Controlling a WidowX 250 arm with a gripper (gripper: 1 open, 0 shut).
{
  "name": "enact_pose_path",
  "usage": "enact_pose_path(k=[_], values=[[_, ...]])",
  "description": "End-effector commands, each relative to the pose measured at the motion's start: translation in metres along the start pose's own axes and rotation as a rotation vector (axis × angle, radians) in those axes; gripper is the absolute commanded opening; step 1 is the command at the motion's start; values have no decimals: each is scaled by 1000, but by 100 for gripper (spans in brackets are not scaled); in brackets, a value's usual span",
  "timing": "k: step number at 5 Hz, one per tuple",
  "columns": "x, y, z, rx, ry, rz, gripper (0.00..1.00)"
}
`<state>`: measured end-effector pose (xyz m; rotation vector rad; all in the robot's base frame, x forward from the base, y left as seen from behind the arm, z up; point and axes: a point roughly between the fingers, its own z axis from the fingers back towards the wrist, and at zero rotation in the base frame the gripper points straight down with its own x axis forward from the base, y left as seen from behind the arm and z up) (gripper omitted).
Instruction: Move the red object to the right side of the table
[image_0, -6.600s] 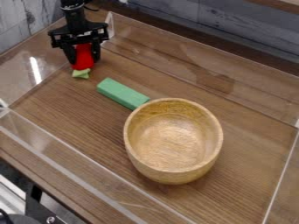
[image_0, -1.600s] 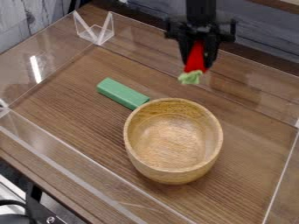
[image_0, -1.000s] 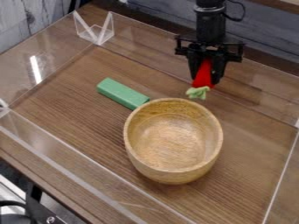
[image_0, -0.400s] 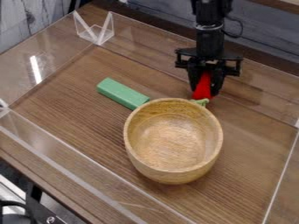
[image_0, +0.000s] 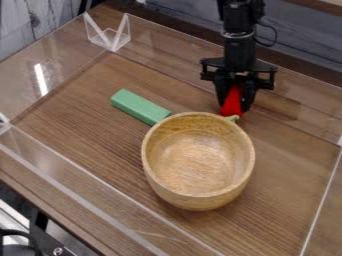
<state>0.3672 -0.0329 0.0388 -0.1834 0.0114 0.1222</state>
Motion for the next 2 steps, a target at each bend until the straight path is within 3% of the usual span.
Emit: enact_pose_path(k=[1, 2], values=[[2, -7, 15, -14, -44, -24, 0], [1, -9, 16, -21, -49, -31, 0]])
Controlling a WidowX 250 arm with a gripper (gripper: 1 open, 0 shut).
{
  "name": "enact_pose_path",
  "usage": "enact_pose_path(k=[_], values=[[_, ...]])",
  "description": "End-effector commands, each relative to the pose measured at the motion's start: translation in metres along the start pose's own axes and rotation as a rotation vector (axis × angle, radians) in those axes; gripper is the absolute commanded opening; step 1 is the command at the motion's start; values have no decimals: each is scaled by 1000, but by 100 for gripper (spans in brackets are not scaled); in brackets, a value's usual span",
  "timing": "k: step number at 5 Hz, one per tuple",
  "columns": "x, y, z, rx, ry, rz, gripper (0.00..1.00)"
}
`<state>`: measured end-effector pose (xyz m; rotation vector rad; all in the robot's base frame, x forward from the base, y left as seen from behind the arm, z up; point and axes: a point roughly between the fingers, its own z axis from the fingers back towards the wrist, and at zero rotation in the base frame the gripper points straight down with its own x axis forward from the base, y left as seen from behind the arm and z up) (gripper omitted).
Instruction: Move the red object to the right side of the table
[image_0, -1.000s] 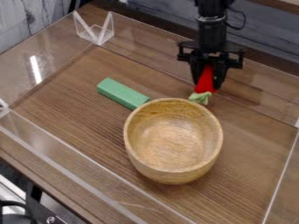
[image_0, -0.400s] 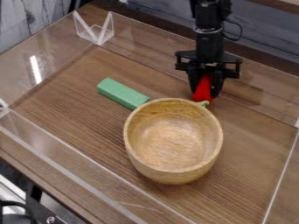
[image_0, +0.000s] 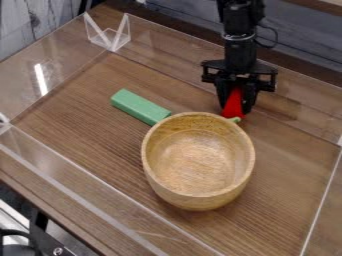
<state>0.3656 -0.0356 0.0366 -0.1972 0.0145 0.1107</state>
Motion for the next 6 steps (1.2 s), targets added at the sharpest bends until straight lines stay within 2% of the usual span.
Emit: enact_pose_path(k=[1, 3, 4, 5, 6], values=[[4, -9, 23, -19, -63, -29, 0], [-2, -21, 53, -64, -90, -56, 0], [-8, -36, 68, -96, -100, -94, 0], [-19, -58, 69, -118, -87, -157, 0], [-28, -85, 56, -122, -63, -225, 0]])
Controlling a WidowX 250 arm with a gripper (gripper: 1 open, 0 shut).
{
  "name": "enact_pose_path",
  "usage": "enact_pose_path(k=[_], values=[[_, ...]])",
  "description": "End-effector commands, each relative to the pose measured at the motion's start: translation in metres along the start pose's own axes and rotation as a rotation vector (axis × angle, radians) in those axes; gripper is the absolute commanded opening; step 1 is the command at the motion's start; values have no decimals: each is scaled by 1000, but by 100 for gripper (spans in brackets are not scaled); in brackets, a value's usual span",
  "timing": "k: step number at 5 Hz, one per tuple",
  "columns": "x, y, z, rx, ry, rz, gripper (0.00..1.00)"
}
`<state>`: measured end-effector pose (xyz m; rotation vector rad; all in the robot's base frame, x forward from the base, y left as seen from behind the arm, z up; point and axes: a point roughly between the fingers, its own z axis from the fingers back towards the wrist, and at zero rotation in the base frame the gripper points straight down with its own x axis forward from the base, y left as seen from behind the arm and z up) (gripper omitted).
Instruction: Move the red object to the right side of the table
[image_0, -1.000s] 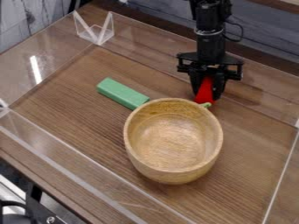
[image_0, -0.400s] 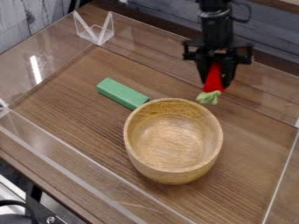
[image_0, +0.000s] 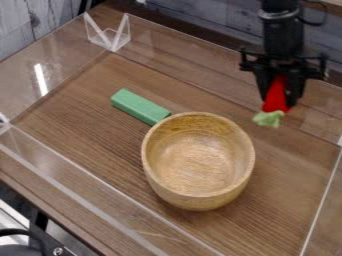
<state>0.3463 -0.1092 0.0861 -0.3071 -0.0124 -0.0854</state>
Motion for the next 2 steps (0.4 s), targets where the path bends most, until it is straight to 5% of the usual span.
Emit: enact_pose_path(k=[1, 2], values=[[-2, -26, 4, -7, -35, -78, 0], [-9, -30, -11, -3, -3, -109, 0]])
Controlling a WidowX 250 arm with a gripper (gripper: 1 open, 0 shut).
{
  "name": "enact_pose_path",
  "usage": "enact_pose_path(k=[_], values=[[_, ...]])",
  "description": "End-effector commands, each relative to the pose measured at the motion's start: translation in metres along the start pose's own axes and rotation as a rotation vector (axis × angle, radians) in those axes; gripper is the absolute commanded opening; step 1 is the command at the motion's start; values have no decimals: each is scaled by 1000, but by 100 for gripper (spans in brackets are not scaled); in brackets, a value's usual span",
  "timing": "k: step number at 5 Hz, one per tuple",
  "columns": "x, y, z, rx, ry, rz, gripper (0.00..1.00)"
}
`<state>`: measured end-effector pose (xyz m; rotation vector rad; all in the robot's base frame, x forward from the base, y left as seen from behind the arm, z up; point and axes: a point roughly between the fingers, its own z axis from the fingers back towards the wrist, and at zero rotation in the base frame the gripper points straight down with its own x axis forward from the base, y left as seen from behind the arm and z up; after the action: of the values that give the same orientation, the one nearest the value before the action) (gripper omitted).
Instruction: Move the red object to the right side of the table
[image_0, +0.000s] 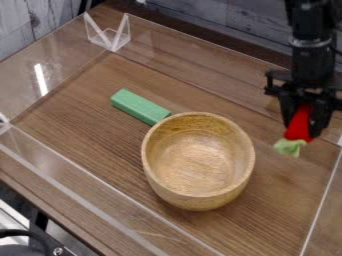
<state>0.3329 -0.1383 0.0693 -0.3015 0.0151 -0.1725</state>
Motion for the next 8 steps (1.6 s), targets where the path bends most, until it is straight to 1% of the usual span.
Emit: enact_pose_path(k=[1, 2, 3, 6, 8], values=[[-2, -5, -7, 6, -15, -47, 0], [-2, -3, -25, 18, 9, -53, 0], [0, 0, -38, 27, 33, -53, 0], [0, 1, -50, 36, 63, -54, 0], [1, 1, -51, 43, 83, -53, 0]])
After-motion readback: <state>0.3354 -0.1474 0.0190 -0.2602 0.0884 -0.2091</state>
